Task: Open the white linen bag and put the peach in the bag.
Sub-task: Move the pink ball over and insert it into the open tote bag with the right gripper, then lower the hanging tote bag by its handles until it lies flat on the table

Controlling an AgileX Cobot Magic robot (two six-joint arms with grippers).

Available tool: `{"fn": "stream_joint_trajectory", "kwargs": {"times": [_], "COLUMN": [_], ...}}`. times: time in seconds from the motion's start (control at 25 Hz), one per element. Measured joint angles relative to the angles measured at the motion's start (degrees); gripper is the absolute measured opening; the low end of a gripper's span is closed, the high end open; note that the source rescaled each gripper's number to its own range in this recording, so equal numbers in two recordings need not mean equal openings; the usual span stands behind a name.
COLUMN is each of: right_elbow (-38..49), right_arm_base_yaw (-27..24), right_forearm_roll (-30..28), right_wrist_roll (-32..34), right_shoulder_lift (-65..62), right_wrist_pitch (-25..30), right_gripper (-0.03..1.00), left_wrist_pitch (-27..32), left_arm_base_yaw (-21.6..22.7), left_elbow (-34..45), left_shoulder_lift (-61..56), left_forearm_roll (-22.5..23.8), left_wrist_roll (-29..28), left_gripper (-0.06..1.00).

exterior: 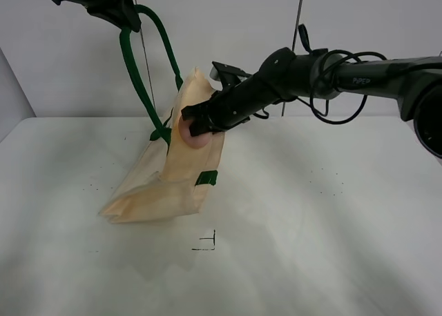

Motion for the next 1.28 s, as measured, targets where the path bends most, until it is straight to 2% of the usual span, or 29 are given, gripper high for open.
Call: {"fn": "stream_joint_trajectory", "kwargs": {"times": [0.08, 0.16, 0.24, 0.32, 0.44, 0.6, 0.76, 0.96, 1.08, 1.28], "right_elbow": [0.00, 0.00, 0.00, 0.00, 0.00, 0.00, -1.05, -6.32, -8.62, -9.10], "right_arm_base_yaw": [0.00, 0.06, 0.17, 0.26, 0.19, -0.86, -1.83, -3.14, -5.33, -12.05], "right_forearm_roll": [0.60, 0.80, 0.74, 0.26, -3.64, -13.01, -26.30, -41.29, -44.28, -44.89], "right_wrist_roll": [-0.26, -0.46, -0.46, 0.91, 4.61, 10.45, 19.97, 29.98, 32.03, 32.29], "right_shoulder_lift": [0.55, 0.72, 0.72, 0.72, 0.65, -0.07, -1.75, -2.03, -2.14, -2.21], "right_wrist_pitch": [0.01, 0.01, -0.04, -0.04, 1.79, 8.24, 15.39, 25.28, 28.26, 30.11], "right_gripper": [0.25, 0.58, 0.84, 0.94, 0.99, 1.00, 1.00, 1.00, 1.00, 1.00], "left_wrist_pitch": [0.00, 0.00, 0.00, 0.00, 0.00, 0.00, 0.00, 0.00, 0.00, 0.00], "left_arm_base_yaw": [0.00, 0.00, 0.00, 0.00, 0.00, 0.00, 0.00, 0.00, 0.00, 0.00], "left_elbow": [0.00, 0.00, 0.00, 0.00, 0.17, 0.16, 0.16, 0.16, 0.16, 0.16], "left_shoulder_lift": [0.00, 0.00, 0.00, 0.00, 0.00, 0.00, 0.00, 0.00, 0.00, 0.00], "left_forearm_roll": [0.00, 0.00, 0.00, 0.00, -0.05, -0.05, -0.05, -0.05, -0.05, -0.05], "left_wrist_roll": [0.00, 0.00, 0.00, 0.00, 0.00, 0.00, 0.00, 0.00, 0.00, 0.00], "left_gripper": [0.00, 0.00, 0.00, 0.00, 0.00, 0.00, 0.00, 0.00, 0.00, 0.00]}}
